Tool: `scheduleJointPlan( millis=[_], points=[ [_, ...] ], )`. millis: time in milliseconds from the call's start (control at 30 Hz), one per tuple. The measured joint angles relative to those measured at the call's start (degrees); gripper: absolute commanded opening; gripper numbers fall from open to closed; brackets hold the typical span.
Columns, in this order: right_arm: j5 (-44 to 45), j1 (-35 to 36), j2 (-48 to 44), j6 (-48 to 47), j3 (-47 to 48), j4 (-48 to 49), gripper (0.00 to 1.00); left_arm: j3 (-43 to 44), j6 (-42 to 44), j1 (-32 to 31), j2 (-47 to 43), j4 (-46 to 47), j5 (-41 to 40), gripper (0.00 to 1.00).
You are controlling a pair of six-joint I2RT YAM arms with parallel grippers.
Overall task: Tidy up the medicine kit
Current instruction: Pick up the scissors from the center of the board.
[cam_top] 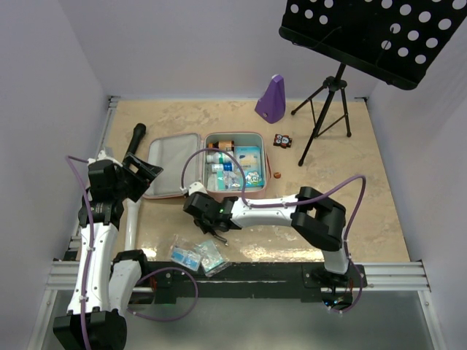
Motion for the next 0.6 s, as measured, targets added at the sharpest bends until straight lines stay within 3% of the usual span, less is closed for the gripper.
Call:
scheduleJointPlan(
  millis=[600],
  points=[
    [2.5, 0.0, -9.8, 0.2, 2.5, -8.6, 0.10, 0.0, 0.0, 0.0, 0.0, 0.0, 0.0, 0.82]
  ],
)
